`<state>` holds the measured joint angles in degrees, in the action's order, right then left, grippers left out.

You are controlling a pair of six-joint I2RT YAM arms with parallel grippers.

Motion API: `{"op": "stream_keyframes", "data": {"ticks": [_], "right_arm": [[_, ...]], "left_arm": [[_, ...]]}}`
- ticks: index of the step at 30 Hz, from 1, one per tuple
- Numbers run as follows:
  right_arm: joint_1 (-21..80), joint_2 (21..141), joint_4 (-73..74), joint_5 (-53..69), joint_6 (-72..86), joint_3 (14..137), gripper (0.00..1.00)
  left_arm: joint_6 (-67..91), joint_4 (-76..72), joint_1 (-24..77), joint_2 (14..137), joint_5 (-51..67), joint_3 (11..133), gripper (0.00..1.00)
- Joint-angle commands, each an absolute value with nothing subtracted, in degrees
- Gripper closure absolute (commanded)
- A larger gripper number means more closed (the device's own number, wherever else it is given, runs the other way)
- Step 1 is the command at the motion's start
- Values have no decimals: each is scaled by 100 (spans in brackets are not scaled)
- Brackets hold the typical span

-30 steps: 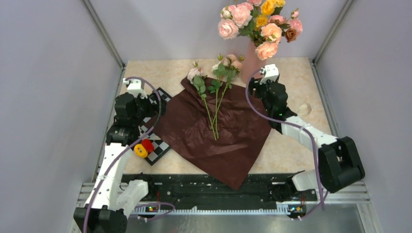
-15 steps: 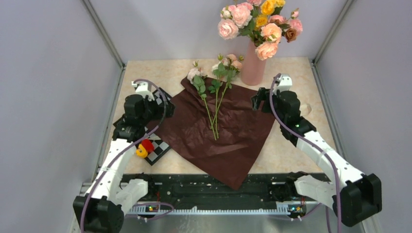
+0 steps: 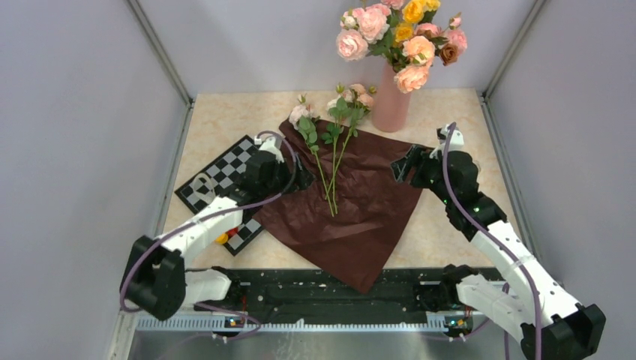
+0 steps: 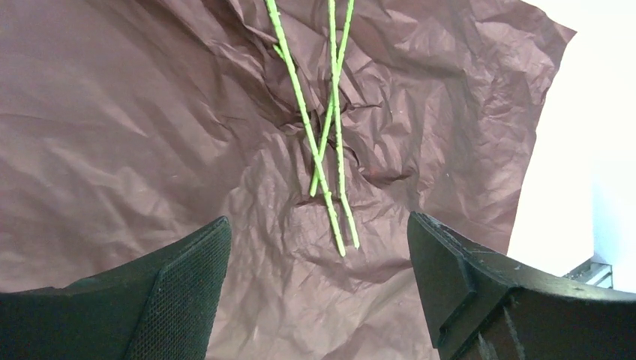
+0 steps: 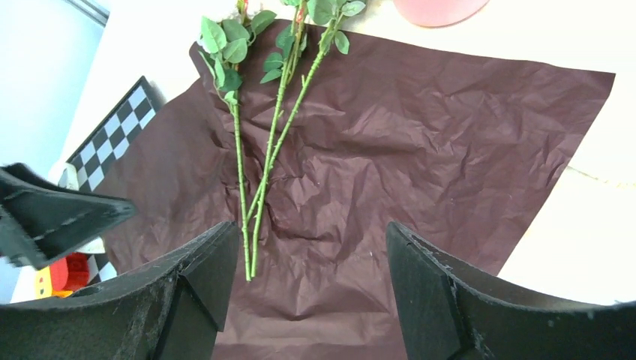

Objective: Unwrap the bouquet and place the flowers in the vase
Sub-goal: Pick up the fake flower from the wrapping paper.

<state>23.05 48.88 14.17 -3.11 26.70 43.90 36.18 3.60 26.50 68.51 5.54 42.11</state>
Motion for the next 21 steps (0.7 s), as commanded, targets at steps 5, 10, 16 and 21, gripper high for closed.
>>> {"op": "stream_keyframes", "data": {"ticks": [5,10,16,21], "right_arm": [[2334,4639,1509,-133,2818,4342,27],[2333,4551,1551,-123,2754,4333,27],[2334,4509,1649,-174,2648,4299,27],[2329,4511,1678,-142,2605,4281,27]], "left_arm": [[4256,-793,3088,8352,53,4852,21],[4358,-1085,3088,9233,87,5205,35],[4358,-1181,3093,9822,192,5557,53],[4320,-1106,3091,10014,97,5655,61]]}}
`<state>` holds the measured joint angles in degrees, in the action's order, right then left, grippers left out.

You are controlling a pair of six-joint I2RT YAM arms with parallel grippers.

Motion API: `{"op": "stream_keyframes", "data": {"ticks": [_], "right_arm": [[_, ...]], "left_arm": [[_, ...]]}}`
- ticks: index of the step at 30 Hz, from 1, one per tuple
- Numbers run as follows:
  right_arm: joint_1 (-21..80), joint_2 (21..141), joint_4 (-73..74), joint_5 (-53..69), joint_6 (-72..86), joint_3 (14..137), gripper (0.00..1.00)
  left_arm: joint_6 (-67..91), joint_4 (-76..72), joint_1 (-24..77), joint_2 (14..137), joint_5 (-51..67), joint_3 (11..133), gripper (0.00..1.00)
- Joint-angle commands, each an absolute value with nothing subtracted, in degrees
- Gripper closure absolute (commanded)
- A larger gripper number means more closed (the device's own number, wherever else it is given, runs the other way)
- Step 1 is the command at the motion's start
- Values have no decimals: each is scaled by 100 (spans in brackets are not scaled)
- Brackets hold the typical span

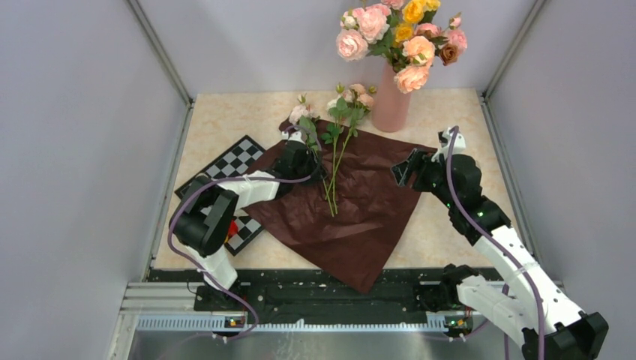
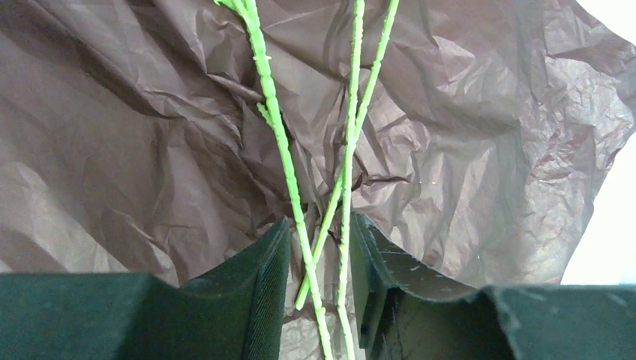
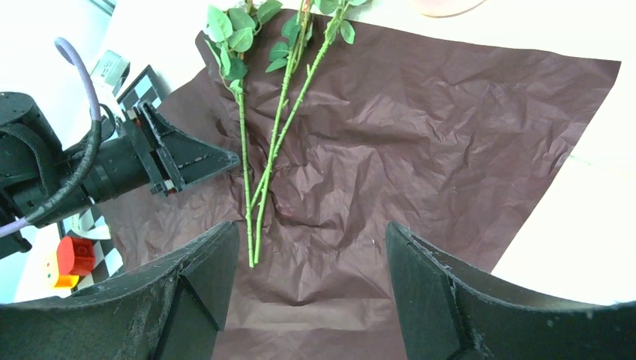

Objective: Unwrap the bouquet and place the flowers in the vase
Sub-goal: Pick up the fake flower from the wrapping paper.

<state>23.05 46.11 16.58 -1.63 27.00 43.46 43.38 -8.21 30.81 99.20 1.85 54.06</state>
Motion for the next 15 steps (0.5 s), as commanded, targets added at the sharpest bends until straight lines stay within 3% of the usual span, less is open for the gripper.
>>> {"op": "stream_keyframes", "data": {"ticks": [1,15], "right_arm": [[2329,4517,1674,-141,2602,4280,27],[2329,4523,1631,-114,2668,4219,27]], "left_arm": [[4309,-1100,3087,10050,82,5660,62],[4193,-932,3089,10415,53,5833,73]]}}
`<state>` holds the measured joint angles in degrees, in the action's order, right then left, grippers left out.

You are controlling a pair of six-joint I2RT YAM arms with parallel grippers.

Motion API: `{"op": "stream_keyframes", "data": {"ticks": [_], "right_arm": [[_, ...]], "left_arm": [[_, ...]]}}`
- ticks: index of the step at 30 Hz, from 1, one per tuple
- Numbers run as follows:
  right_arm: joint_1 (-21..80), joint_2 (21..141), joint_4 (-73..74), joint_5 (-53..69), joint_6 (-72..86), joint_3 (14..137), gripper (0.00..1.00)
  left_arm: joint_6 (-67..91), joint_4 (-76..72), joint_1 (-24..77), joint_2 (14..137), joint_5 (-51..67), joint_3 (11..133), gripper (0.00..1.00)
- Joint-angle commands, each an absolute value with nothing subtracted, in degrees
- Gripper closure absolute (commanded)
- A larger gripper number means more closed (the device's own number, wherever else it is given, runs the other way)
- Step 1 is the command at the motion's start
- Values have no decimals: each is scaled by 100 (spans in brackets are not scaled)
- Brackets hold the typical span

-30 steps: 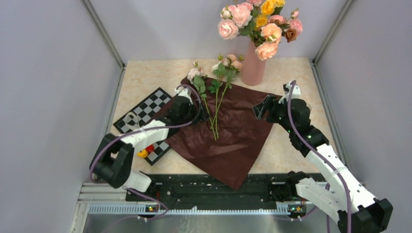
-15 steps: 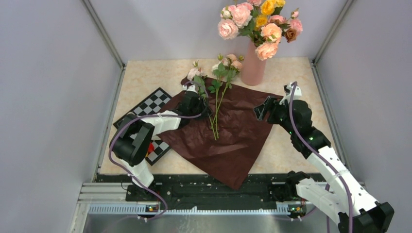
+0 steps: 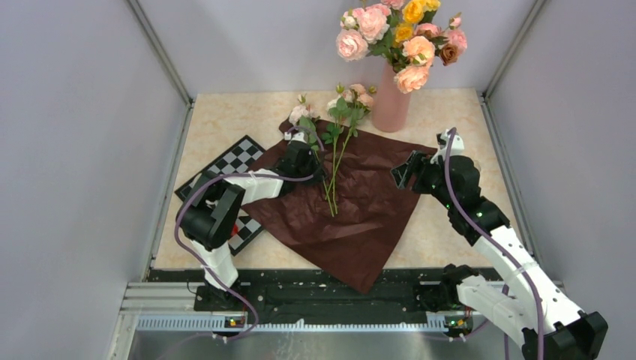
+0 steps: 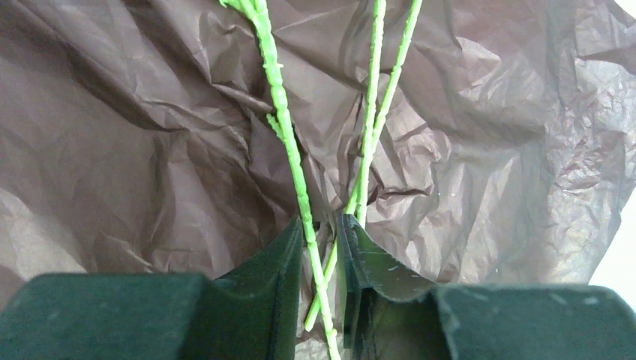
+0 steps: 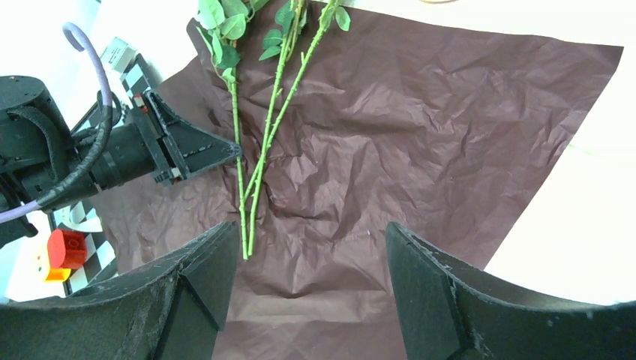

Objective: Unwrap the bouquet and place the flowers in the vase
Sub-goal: Pick up the fake flower from the wrapping paper.

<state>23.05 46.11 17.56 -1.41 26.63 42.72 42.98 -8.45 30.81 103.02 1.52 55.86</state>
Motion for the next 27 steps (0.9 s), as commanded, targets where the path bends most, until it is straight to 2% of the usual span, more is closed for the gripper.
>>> {"op": "stream_keyframes", "data": {"ticks": [1,13,27], "right_arm": [[2333,4519,1642,-121,2667,4219,27],[2336,4522,1660,-132,2680,4210,27],[2330,4503,1672,-155,2688,4210,28]], "left_arm": [[4186,-920,3093,10441,53,5847,74],[4191,-809,3093,10765,53,5966,78],[4244,-795,3094,10912,55,5977,91]]}}
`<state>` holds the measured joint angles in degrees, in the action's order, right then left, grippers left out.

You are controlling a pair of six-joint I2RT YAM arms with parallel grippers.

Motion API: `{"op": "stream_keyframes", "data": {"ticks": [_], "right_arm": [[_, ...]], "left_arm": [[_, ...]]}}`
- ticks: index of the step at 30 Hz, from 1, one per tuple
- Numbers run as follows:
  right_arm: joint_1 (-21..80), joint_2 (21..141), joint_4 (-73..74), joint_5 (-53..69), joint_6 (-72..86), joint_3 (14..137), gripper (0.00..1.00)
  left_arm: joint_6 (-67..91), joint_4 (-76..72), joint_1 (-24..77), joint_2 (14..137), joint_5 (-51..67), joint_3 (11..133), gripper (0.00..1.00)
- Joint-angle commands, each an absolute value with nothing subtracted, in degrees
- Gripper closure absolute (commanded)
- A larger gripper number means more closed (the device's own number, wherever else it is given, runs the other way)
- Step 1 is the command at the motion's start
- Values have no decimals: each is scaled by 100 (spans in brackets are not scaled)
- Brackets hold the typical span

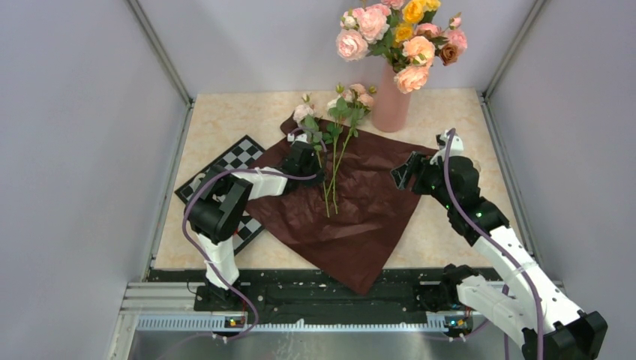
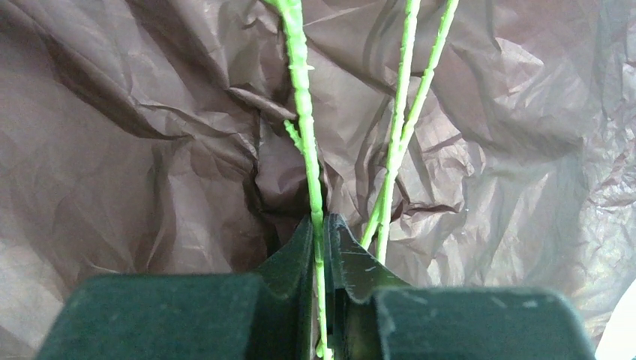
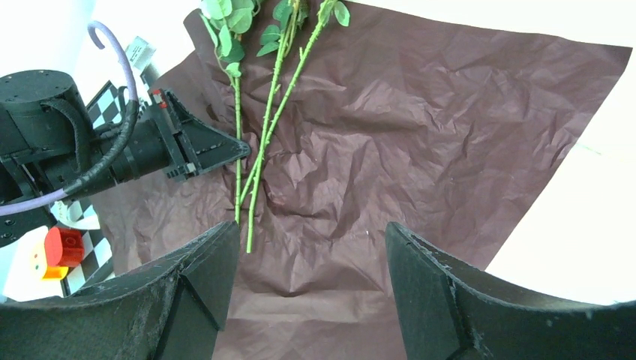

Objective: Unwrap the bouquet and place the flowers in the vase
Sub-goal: Pick up the fake flower from the wrapping paper.

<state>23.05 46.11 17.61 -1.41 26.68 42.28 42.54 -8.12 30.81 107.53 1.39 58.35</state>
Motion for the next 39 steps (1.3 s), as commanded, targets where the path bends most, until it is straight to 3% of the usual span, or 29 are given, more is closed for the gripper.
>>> {"op": "stream_keyframes", "data": {"ticks": [1,4,31,39], "right_arm": [[2336,4493,1677,-158,2686,4210,28],[2330,4483,1687,-173,2685,4210,28],[2334,4509,1591,-21,2677,4265,28],[2336,4356,374,1616,2674,3907,25]], "left_arm": [[4265,-796,3094,10895,53,5972,93],[4309,-817,3093,10790,84,5951,100],[4319,-1937,3099,9048,747,4853,100],[3866,-2651,3284,7764,1118,4021,100]]}}
